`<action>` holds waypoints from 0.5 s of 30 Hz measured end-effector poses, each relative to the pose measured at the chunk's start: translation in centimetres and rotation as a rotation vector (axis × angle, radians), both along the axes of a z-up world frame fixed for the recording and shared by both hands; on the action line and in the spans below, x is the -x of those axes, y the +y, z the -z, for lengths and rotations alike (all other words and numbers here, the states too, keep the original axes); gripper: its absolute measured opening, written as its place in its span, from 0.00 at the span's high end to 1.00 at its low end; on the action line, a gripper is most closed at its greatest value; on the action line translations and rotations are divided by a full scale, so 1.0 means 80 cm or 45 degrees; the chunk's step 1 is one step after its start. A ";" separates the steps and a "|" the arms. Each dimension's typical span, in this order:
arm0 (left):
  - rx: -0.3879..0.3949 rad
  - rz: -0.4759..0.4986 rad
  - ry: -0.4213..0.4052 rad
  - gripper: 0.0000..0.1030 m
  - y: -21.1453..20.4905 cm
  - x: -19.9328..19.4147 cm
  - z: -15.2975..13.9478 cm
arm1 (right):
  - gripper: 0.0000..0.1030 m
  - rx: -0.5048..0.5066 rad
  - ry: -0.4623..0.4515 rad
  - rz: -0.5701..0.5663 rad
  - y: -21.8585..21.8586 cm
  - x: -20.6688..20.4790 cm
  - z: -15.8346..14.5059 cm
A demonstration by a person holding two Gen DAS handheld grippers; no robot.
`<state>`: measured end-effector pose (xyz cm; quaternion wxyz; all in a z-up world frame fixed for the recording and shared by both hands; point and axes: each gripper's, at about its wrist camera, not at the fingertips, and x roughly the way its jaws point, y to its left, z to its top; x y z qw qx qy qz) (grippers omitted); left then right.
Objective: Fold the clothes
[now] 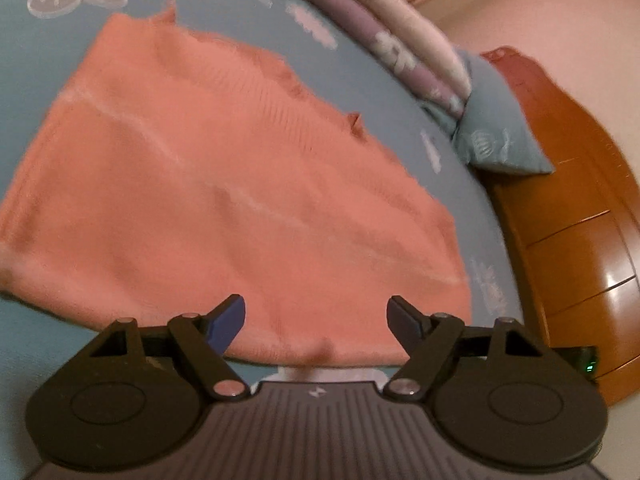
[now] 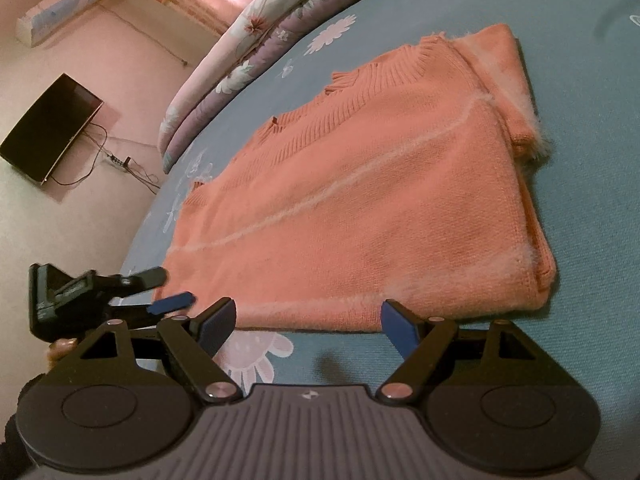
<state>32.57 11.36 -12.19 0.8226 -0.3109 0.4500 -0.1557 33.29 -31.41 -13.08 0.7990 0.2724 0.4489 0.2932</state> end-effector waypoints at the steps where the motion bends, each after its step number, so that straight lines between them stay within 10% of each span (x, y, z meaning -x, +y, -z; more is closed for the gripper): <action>1: -0.009 -0.006 0.015 0.25 -0.002 -0.003 0.004 | 0.19 0.001 0.000 -0.001 0.000 0.000 0.000; 15: 0.046 -0.070 -0.158 0.23 0.032 -0.036 -0.043 | 0.11 0.041 -0.055 -0.023 0.011 0.006 -0.003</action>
